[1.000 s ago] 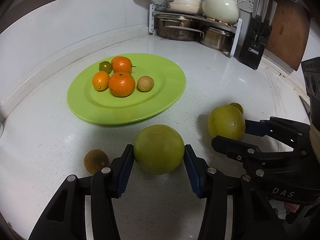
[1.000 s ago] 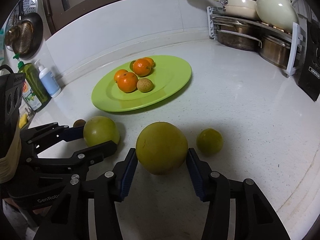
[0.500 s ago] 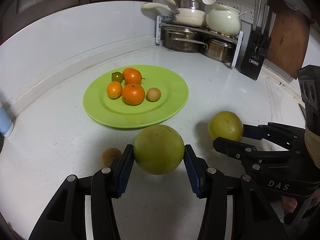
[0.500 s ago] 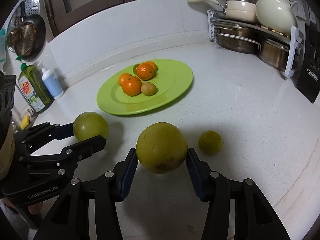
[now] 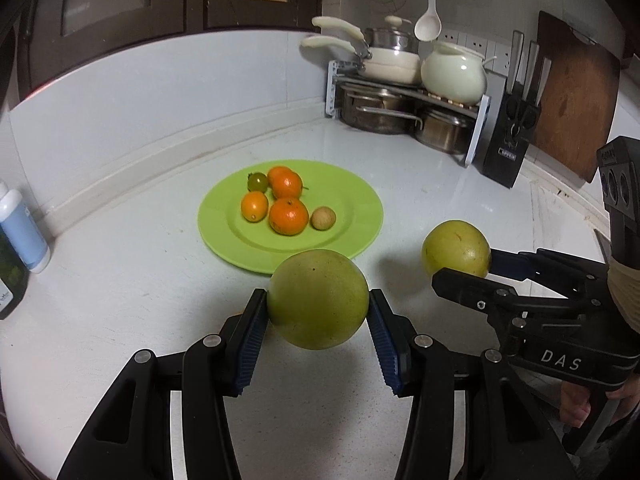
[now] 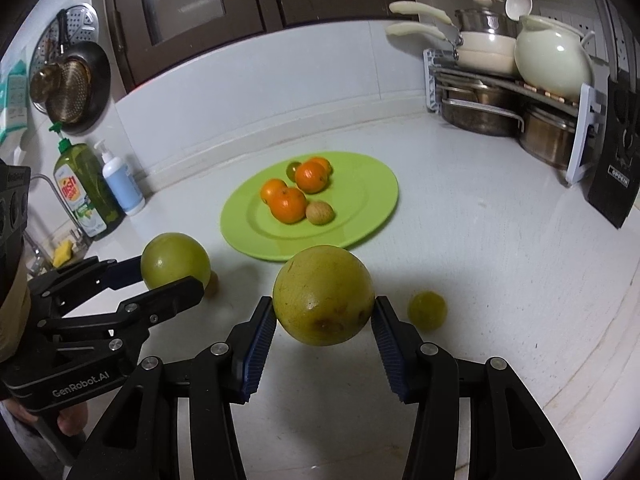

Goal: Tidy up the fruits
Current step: 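Carry both large yellow-green fruits over the green plate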

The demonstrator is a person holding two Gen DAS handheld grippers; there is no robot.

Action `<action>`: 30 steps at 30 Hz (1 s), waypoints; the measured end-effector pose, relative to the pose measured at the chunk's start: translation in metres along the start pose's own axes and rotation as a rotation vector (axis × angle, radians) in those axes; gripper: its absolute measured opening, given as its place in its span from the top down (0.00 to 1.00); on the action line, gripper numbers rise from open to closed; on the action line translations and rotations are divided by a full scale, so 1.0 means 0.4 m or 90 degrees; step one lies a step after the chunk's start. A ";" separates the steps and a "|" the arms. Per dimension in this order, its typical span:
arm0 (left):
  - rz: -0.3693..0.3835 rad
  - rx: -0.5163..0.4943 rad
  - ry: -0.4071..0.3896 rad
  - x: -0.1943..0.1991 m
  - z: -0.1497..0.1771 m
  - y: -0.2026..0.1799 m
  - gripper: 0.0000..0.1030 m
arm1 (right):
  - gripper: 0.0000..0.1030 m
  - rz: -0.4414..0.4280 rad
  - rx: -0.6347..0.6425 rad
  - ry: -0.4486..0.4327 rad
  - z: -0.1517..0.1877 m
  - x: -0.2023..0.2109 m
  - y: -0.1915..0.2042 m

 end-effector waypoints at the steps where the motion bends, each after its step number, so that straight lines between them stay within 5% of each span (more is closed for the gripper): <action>1: -0.004 0.001 -0.004 0.007 -0.005 0.003 0.52 | 0.51 -0.002 0.000 -0.004 -0.005 0.005 0.003; 16: -0.037 0.005 -0.044 0.040 -0.100 0.064 0.52 | 0.51 -0.004 0.015 -0.067 -0.129 0.039 0.052; 30: -0.053 0.009 -0.034 -0.009 -0.204 0.136 0.52 | 0.51 0.015 0.036 -0.063 -0.253 -0.031 0.080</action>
Point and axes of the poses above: each gripper's, at about its wrist camera, not at the fingertips, and x roughly against the way its jaws point, y to its left, z to its underside, the point moved 1 cm from there along -x, roughly the way its jaws point, and after that the axes turned 8 degrees about -x, right-handed, at the moved point
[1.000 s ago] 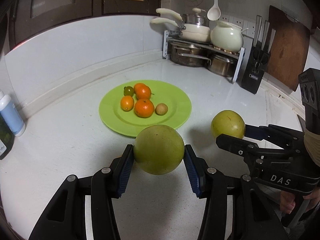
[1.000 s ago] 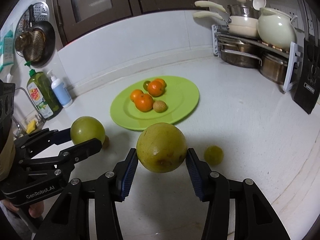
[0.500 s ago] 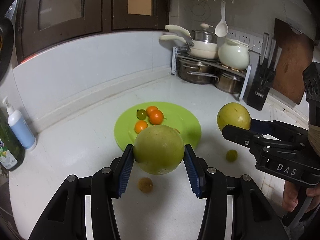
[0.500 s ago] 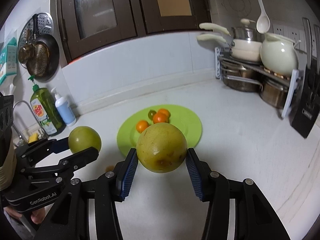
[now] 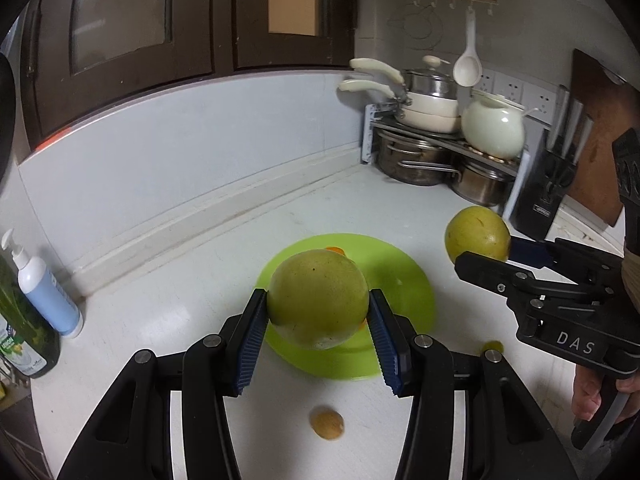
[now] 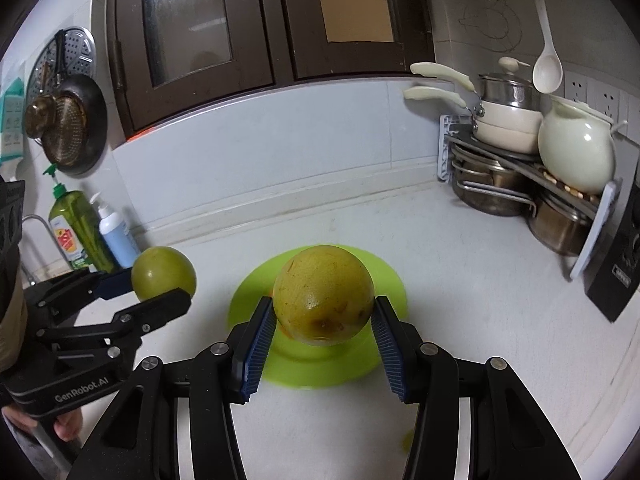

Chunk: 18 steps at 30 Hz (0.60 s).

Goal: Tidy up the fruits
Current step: 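Carry both large yellow-green fruits over the green plate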

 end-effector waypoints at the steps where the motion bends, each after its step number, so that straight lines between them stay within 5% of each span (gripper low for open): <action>1: 0.000 0.002 0.003 -0.011 -0.007 0.008 0.52 | 0.51 0.003 0.000 0.004 -0.006 -0.011 -0.003; 18: -0.007 -0.005 0.085 -0.254 -0.040 0.119 0.52 | 0.51 0.059 -0.017 0.097 -0.061 -0.247 -0.056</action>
Point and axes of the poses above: each gripper's, at about its wrist camera, not at the fingertips, and x roughly against the way its jaws point, y to its left, z to its underside, the point moved 1 cm from there along -x, roughly the way its jaws point, and after that the axes turned 8 degrees about -x, right-handed, at the moved point
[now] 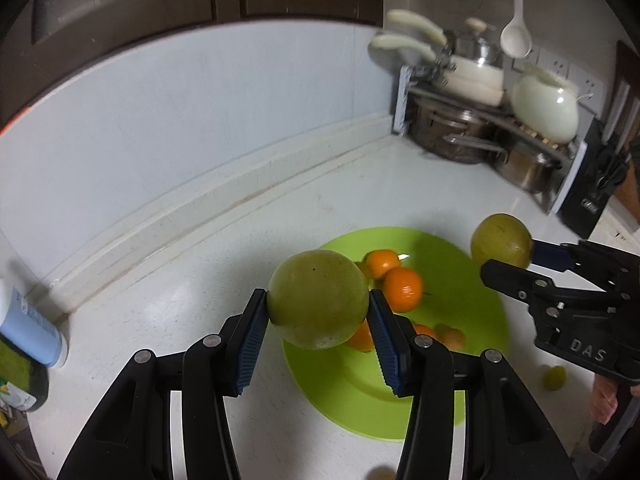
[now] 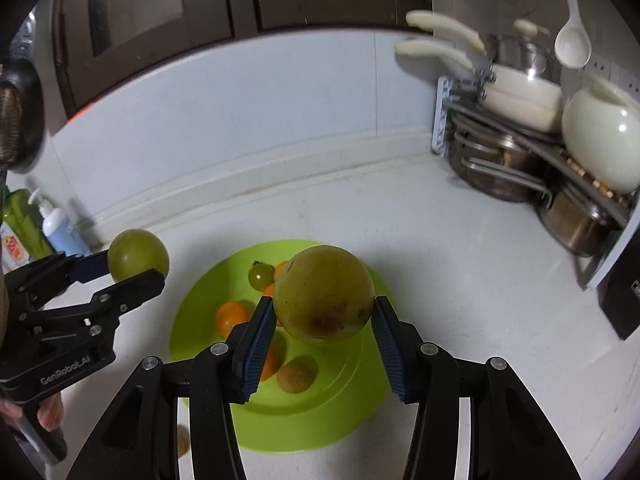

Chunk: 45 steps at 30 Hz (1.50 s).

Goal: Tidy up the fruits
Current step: 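Carry both large yellow-green fruits over the green plate, then lower both fruits onto the plate and open both tools, then move both open tools back toward the kiwi and the small lime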

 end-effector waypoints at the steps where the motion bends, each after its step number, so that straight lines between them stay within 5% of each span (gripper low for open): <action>1: -0.002 -0.002 0.005 -0.015 0.000 0.004 0.52 | 0.51 0.003 0.002 0.006 0.000 -0.011 -0.001; 20: 0.048 -0.002 0.056 -0.135 0.018 0.009 0.52 | 0.57 0.021 0.057 0.034 0.005 -0.083 0.023; 35: 0.054 0.020 -0.012 0.050 0.033 -0.023 0.38 | 0.56 -0.009 0.049 -0.011 0.038 0.042 0.029; 45: 0.007 0.042 -0.052 0.221 0.092 -0.056 0.33 | 0.43 0.001 0.053 -0.072 0.087 0.187 0.032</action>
Point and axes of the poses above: each gripper's, at about its wrist camera, not at the fingertips, and x roughly against the way its jaws point, y to its left, z to its underside, the point moved 1 cm from there along -x, roughly the way its jaws point, and after that the axes turned 8 degrees about -x, right-handed, at the moved point
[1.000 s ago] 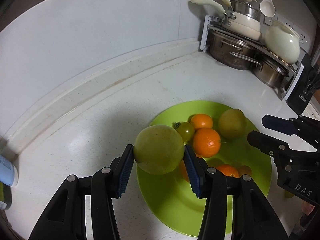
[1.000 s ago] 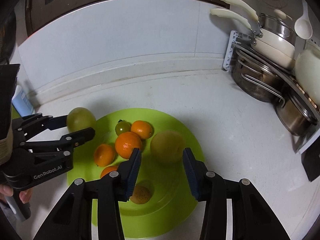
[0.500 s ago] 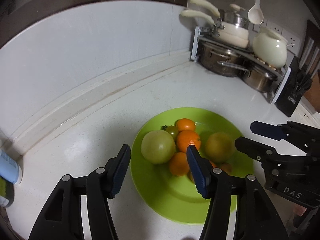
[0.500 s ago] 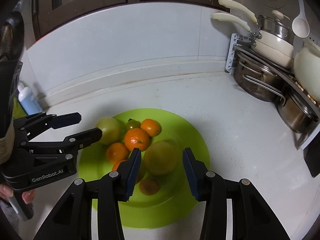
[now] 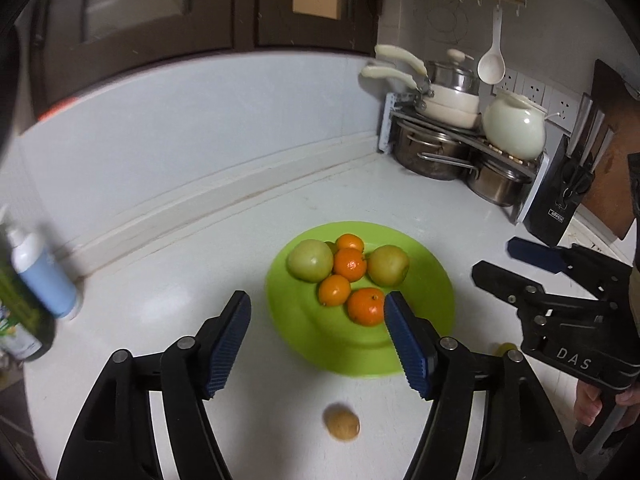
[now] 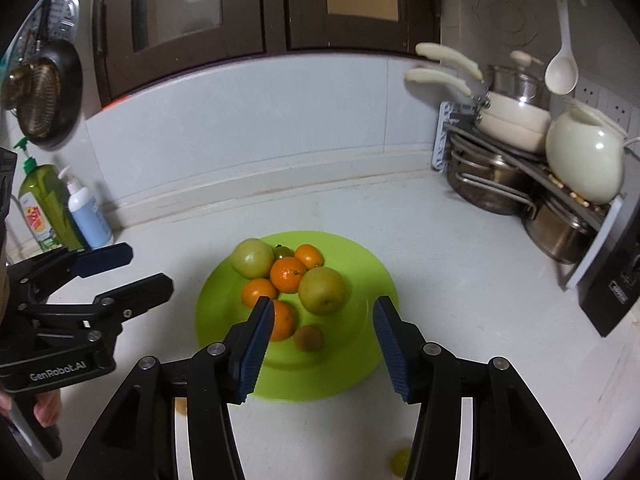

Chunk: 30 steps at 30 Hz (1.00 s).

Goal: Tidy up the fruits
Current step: 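Move both open tools back toward the kiwi and the small lime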

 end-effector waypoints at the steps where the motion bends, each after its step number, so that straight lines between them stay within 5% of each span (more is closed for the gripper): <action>1: -0.004 0.002 -0.004 0.019 0.011 -0.003 0.32 | 0.42 0.006 0.003 -0.010 0.007 0.019 0.003; 14: -0.053 0.008 -0.041 0.197 0.141 -0.075 0.23 | 0.25 0.020 0.022 -0.089 0.113 0.183 0.026; 30: -0.071 0.039 -0.027 0.232 0.248 -0.145 0.17 | 0.22 0.077 -0.027 -0.104 0.228 0.248 -0.055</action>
Point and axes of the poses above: each gripper's, at about its wrist camera, not at the fingertips, and x roughly against the way its jaws point, y to its left, z to its underside, the point moved 1 cm from there along -x, roughly the way its jaws point, and after that the axes turned 8 degrees about -x, right-handed, at the moved point
